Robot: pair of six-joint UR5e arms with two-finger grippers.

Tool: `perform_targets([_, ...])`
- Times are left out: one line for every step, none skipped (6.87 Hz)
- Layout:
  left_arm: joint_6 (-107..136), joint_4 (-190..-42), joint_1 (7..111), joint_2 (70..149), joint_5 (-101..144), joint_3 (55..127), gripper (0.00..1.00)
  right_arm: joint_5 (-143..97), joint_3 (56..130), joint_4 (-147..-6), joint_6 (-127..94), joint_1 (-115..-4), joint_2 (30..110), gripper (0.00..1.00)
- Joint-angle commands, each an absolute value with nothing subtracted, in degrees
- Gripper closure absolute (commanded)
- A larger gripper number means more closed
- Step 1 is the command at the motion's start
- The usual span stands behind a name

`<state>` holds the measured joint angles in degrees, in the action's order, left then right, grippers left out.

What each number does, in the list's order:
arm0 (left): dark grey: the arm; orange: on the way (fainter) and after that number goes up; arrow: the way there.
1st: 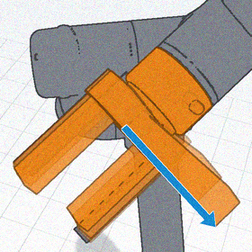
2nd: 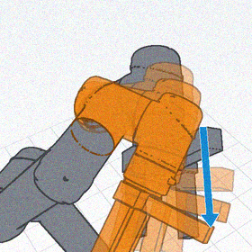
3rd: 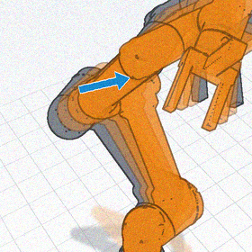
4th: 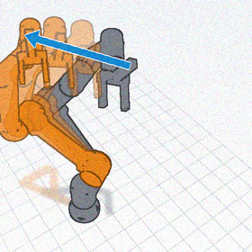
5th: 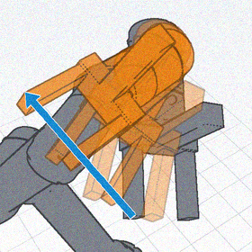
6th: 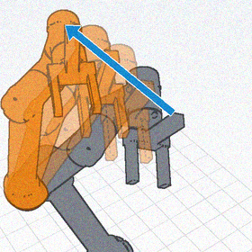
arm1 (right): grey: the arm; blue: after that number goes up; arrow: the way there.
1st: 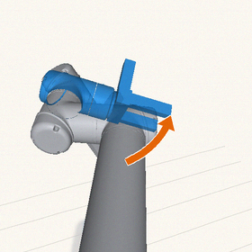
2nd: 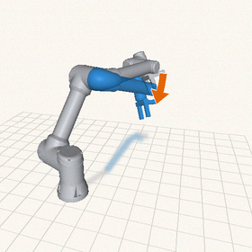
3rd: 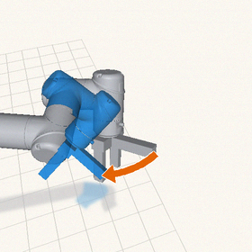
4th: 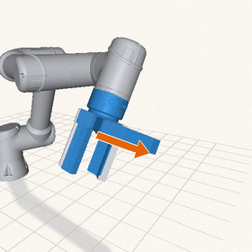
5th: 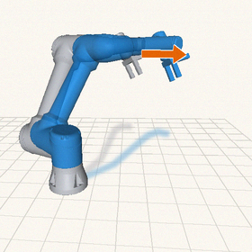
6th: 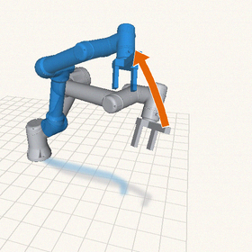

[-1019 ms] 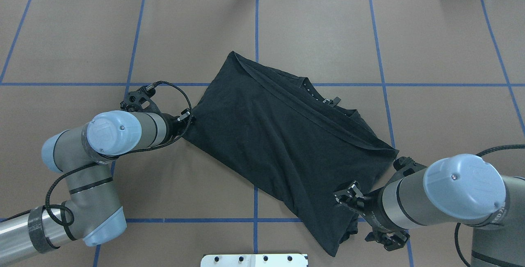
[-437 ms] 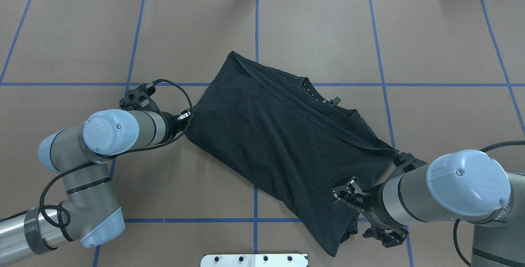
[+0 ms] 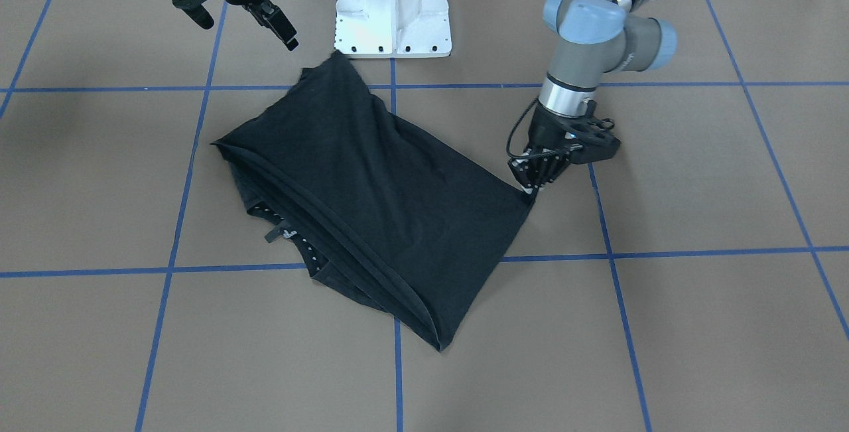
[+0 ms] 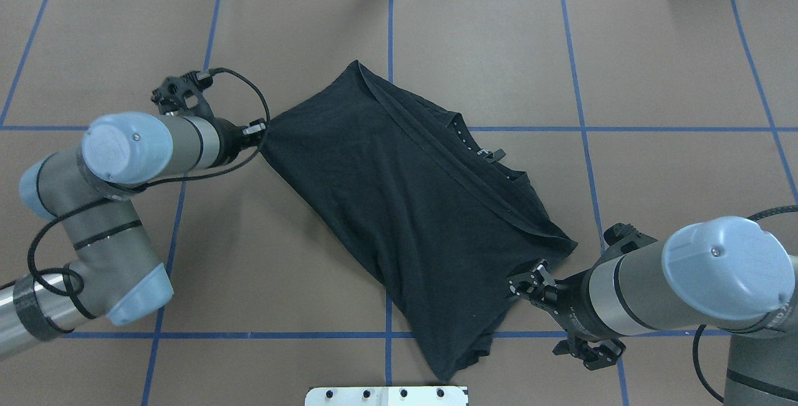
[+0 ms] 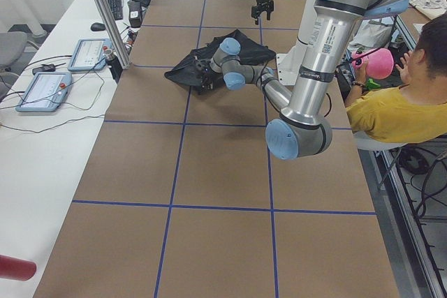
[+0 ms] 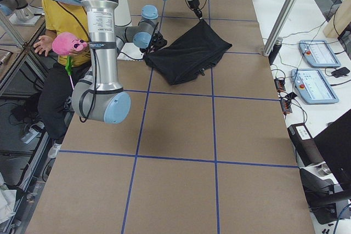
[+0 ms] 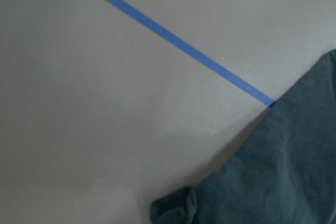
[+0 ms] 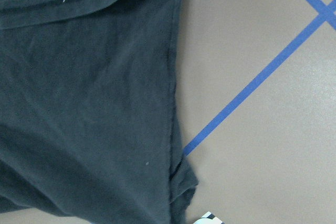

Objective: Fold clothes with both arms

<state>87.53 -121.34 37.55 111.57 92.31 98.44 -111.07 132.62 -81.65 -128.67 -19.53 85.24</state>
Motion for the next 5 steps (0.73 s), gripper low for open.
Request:
perform_targets([83.9,-129.9,44.4,124.5,95.8,81.6,1.00,-112.5,132.8,-81.7,-128.7,-21.8,85.3,0.00])
perform_targets([83.6,-134.9,46.0,133.3,96.0,68.8,1.00,-112.8,132.9,-81.7,-128.7,-23.2,85.2,0.00])
perform_targets([82.3,-141.1,46.8,141.3,96.0,55.0,1.00,-112.7,132.8,-81.7,-128.7,-24.3,84.4,0.00])
perform_targets([79.7,-146.6,48.3,145.0,96.0,47.2,1.00,-112.6,132.6,-81.7,-128.7,-25.4,83.9,0.00])
perform_targets([78.6,-146.9,48.9,145.6,96.0,46.2,0.87,-112.5,132.5,-81.6,-128.6,-25.7,83.8,0.00])
